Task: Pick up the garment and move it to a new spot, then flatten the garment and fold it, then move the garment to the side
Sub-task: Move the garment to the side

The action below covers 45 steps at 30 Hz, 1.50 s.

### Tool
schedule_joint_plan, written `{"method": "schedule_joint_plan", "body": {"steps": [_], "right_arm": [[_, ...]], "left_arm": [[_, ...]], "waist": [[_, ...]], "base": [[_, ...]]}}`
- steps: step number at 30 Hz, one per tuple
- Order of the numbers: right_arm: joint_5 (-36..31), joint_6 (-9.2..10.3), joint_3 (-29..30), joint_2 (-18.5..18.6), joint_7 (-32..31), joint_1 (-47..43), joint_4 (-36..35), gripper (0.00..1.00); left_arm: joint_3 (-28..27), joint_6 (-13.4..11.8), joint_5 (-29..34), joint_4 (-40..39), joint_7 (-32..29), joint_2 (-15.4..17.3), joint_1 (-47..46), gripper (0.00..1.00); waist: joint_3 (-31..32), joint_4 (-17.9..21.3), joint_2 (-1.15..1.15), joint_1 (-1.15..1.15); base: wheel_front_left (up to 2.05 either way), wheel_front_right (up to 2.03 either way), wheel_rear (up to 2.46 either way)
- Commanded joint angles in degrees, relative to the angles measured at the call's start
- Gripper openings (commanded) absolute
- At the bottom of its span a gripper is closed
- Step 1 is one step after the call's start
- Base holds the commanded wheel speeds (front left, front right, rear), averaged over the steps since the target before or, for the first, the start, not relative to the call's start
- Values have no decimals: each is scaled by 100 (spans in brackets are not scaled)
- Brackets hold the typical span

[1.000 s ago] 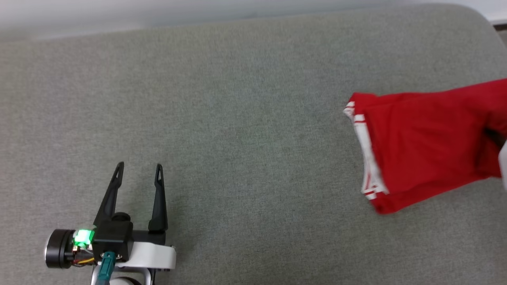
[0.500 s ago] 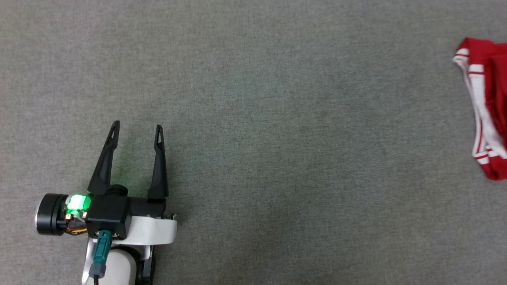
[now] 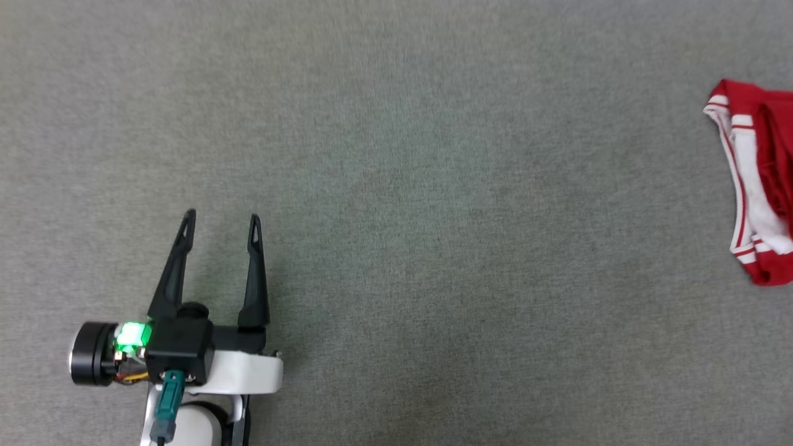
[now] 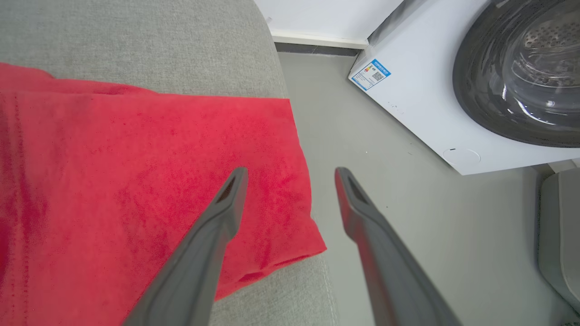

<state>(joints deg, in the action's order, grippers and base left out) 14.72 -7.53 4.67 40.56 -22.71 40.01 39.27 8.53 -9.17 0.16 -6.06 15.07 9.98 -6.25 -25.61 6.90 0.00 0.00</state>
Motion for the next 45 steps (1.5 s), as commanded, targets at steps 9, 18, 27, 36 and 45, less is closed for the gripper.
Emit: {"method": "schedule_joint_plan", "body": {"steps": [9, 18, 27, 36, 45], "right_arm": [[120, 9, 23, -453, 1265, -710, -1212, 100], [-207, 9, 66, -1471, 2554, -1576, -2741, 100], [-550, 9, -266, -2384, 3286, -2513, -3505, 100], [-485, 9, -467, -2964, 3492, -3559, -3641, 100], [-578, 9, -350, -3272, 3584, -4252, -3762, 100]], "left_arm": [[-64, -79, -143, 127, 13, -83, 625, 100], [-175, -39, -245, 183, 13, -199, 994, 100], [-352, 44, -340, 312, 13, -296, 1201, 100], [-503, 164, -375, 487, 13, -408, 1352, 100], [-621, 349, -441, 633, 13, -487, 1527, 100]], "waist": [[1134, -131, 0, 0], [1669, -346, 0, 0], [1980, -548, 0, 0], [2239, -667, 0, 0], [2427, -665, 0, 0]], "base": [[0, 0, 0], [0, 0, 0], [0, 0, 0], [0, 0, 0], [0, 0, 0]]}}
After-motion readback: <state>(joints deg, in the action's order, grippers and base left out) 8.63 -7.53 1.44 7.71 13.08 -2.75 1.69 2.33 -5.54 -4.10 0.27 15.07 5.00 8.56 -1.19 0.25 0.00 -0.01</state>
